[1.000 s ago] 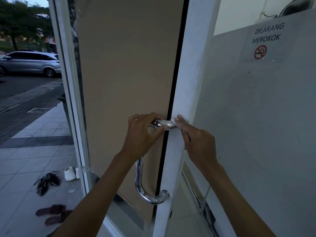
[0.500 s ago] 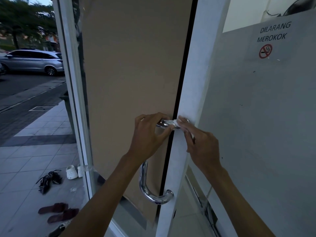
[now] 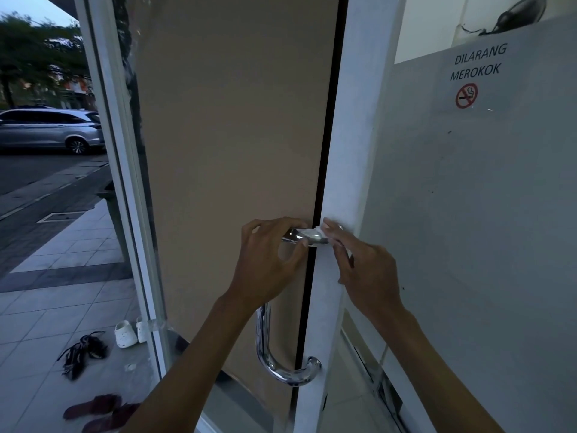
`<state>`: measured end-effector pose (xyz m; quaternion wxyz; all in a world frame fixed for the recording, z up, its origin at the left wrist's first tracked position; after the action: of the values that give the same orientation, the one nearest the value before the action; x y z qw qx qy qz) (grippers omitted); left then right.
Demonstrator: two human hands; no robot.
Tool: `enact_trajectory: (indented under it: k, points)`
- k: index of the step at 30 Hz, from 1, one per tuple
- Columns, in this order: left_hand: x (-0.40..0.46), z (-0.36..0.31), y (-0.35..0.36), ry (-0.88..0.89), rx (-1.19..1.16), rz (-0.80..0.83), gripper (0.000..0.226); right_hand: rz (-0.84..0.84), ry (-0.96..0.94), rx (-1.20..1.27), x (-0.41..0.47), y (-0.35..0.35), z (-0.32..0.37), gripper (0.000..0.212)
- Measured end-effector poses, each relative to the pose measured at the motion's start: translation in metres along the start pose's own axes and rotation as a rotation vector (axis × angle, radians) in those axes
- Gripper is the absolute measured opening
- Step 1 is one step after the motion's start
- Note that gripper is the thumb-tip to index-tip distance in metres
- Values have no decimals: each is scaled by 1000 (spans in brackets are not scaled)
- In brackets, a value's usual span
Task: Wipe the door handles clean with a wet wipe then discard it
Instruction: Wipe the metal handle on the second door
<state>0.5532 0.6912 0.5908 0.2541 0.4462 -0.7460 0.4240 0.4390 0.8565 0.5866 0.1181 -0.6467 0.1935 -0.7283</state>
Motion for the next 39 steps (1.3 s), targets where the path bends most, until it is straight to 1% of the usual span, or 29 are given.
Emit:
enact_trajectory:
  k: [2, 6, 8, 11, 13, 17, 19, 22, 24, 28, 30, 32, 34, 37, 39]
  points:
    - [-1, 2, 1, 2, -7, -3, 24, -11, -31, 17, -6, 2, 3, 35]
    - [0, 3, 0, -6, -18, 1, 26, -68, 49, 8, -12, 2, -6, 32]
    - [0, 2, -1, -7, -26, 6, 25, -78, 57, 0, -9, 4, -1, 31]
    - [1, 2, -1, -6, -40, 5, 24, -13, -53, -4, -6, 7, 14, 35]
    - [1, 3, -2, -10, -49, 6, 24, 26, -69, -39, -6, 5, 14, 37]
    - [2, 2, -5, -13, -46, 0, 24, -27, 90, -94, -2, -3, 9, 30]
    - [3, 1, -5, -23, -45, 3, 25, 14, 95, -100, 9, -1, 14, 29]
    - [4, 3, -5, -22, -39, 14, 24, 136, 45, -74, 21, 4, 19, 32]
    - [4, 5, -5, -20, -41, 22, 24, 174, 38, -97, 24, 0, 16, 34]
    - [5, 2, -8, -15, -48, 41, 25, 264, 17, -188, 37, -4, 12, 25]
    - [6, 1, -9, -18, -37, 45, 28, 331, -13, -143, 48, 1, 17, 23]
    - [7, 2, -9, -31, -16, 44, 30, 364, -12, -70, 53, 2, 21, 24]
    - [6, 4, -8, -38, -7, 46, 31, 329, -32, -49, 49, 0, 19, 28]
    - [5, 4, -8, -45, -44, 57, 29, 203, -109, -8, 26, -3, 10, 34]
    - [5, 3, -8, -54, -57, 66, 30, 138, -127, -77, 13, -3, 0, 35]
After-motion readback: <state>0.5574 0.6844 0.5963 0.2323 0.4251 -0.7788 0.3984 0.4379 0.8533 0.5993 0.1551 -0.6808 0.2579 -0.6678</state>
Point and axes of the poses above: each hand's wrist, its own x-axis towards the middle knuckle, its own y-axis out of the palm, z = x × y, the point moved 2 cm from there along x, towards the middle knuckle, and after that the axes turned 13 degrees about -y, right-handed, at the moved point
